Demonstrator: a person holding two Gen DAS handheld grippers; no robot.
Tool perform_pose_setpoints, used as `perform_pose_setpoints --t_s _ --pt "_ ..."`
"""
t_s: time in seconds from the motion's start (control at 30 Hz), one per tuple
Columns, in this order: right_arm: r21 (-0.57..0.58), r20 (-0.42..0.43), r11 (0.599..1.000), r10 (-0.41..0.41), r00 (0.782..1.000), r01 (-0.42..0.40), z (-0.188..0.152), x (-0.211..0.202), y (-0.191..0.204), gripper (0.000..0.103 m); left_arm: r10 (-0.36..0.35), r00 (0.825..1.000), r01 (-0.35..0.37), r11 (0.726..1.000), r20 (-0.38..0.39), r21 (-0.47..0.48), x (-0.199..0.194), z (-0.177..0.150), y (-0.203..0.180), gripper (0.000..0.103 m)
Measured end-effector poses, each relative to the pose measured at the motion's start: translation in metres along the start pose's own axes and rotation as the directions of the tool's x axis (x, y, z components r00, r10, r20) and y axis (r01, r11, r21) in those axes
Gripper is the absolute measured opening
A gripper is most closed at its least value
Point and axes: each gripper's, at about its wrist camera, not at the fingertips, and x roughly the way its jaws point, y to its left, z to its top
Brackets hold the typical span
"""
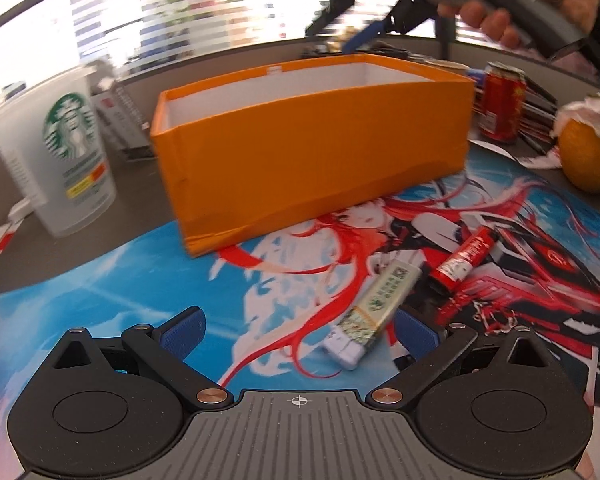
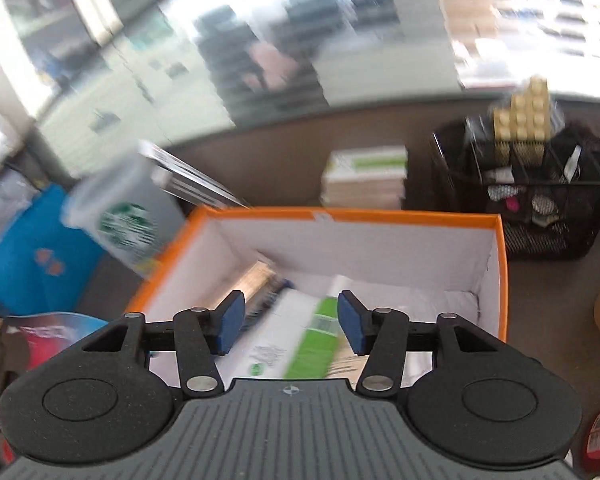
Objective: Organize rigid objects
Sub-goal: 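Open the right gripper to release the green tube while the left gripper moves to the white USB stick, then grasp the white USB stick on the mat with the left gripper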
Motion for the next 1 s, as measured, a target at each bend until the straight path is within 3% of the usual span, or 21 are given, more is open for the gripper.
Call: perform_pose_setpoints --t_s 0.2,0.37,0.43,0.53,0.63,0.7,0.8,1.0 --pt "-0.021 0.108 0.993 0.115 0.987 -0.113 -0.031 -0.057 0.014 0.057 -0.033 0.999 0.033 0.999 -0.016 0.020 0.015 0.005 -0.005 0.101" --pt "-0.022 0.143 0.981 0.193 0.971 -0.192 -0.054 -0.083 0.018 0.058 -0.074 0.997 0.074 0.997 -0.010 0.013 0.023 0.009 -0.006 0.099" --pt "-0.008 0.154 0.975 0.221 0.963 -0.222 -0.063 -0.088 0.017 0.059 -0.132 0.991 0.132 0.991 -0.004 -0.003 0.024 0.009 -0.004 0.092" --pt "0.008 0.160 0.973 0.228 0.960 -0.232 -0.078 -0.093 0.015 0.064 -0.156 0.988 0.155 0.988 0.014 0.011 0.022 0.009 -0.008 0.076" --pt "0.032 0.164 0.969 0.237 0.958 -0.245 -0.092 -0.095 0.010 0.064 -0.176 0.984 0.175 0.984 0.029 0.035 0.018 0.009 -0.012 0.050" --pt "0.049 0.171 0.967 0.238 0.956 -0.250 -0.099 -0.097 0.006 0.064 -0.185 0.982 0.183 0.982 0.037 0.053 0.016 0.008 -0.016 0.026" --pt "0.075 0.193 0.963 0.241 0.951 -0.259 -0.106 -0.103 0.000 0.064 -0.174 0.984 0.171 0.983 0.043 0.065 0.014 0.008 -0.022 0.021" --pt "0.101 0.231 0.953 0.257 0.938 -0.286 -0.116 -0.113 -0.006 0.064 -0.194 0.979 0.197 0.980 0.069 -0.025 0.005 0.014 -0.013 0.020"
